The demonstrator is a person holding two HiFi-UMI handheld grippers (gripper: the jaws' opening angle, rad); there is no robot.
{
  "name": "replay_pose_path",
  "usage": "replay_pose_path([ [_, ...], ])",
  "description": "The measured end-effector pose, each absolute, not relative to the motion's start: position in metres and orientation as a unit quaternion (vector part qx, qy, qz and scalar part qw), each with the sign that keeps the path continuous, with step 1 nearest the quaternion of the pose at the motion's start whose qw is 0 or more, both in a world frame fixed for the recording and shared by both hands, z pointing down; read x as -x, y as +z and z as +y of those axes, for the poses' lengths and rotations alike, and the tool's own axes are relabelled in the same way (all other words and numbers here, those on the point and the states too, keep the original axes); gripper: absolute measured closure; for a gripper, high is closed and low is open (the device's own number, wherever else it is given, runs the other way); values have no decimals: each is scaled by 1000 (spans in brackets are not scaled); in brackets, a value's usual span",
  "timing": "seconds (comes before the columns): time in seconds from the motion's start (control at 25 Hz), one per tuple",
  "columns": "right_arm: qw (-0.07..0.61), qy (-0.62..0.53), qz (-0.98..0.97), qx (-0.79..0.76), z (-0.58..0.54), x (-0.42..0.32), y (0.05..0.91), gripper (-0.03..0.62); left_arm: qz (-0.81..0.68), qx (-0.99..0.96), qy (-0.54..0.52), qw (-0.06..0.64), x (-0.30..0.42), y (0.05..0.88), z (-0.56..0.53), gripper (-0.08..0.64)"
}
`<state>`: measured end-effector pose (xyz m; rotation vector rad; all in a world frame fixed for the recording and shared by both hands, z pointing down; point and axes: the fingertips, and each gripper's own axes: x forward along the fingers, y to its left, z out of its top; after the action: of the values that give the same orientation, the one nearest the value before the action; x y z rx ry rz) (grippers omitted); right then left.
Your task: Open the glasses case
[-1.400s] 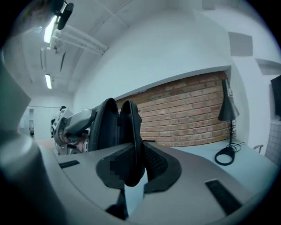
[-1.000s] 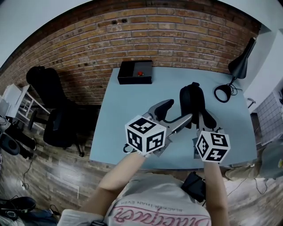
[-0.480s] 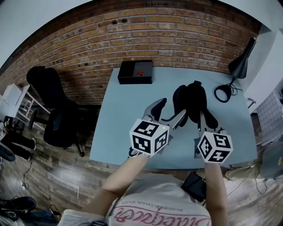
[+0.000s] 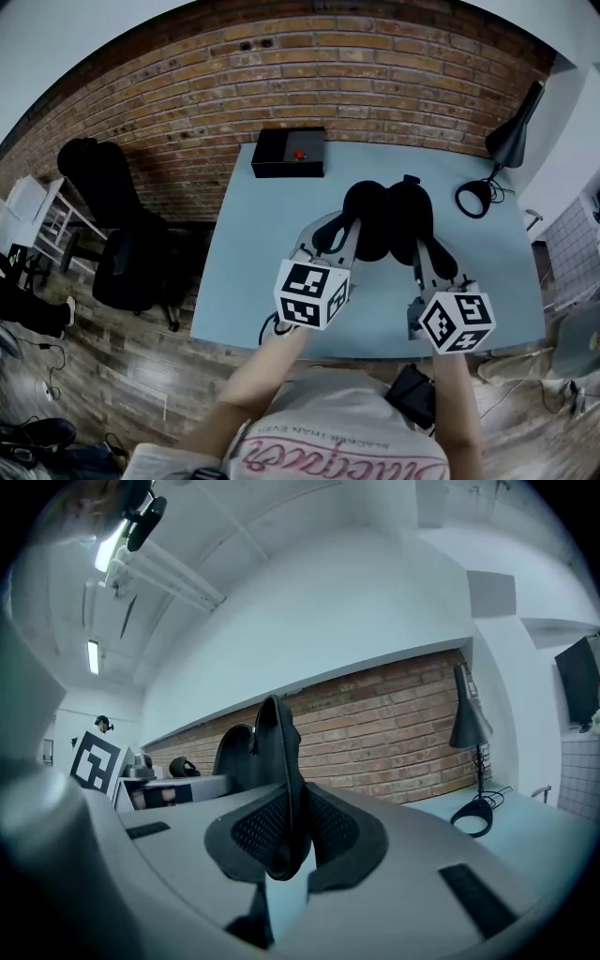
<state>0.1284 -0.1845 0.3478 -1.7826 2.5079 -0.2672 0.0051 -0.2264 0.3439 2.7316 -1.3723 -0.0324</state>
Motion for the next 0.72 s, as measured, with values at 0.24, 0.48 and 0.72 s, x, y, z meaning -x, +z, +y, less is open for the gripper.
replay_pose_path([
  [0.24, 12, -90, 807, 583, -184, -126, 357, 540, -459, -887, -8, 50, -4, 353, -227, 514],
  [0.48, 4, -86, 805, 587, -183, -127, 358, 540, -455, -889, -6, 47, -5, 351, -226, 515],
  [0.72, -2, -85, 802, 591, -184, -129, 360, 540, -450, -892, -9, 50, -6, 351, -226, 515],
])
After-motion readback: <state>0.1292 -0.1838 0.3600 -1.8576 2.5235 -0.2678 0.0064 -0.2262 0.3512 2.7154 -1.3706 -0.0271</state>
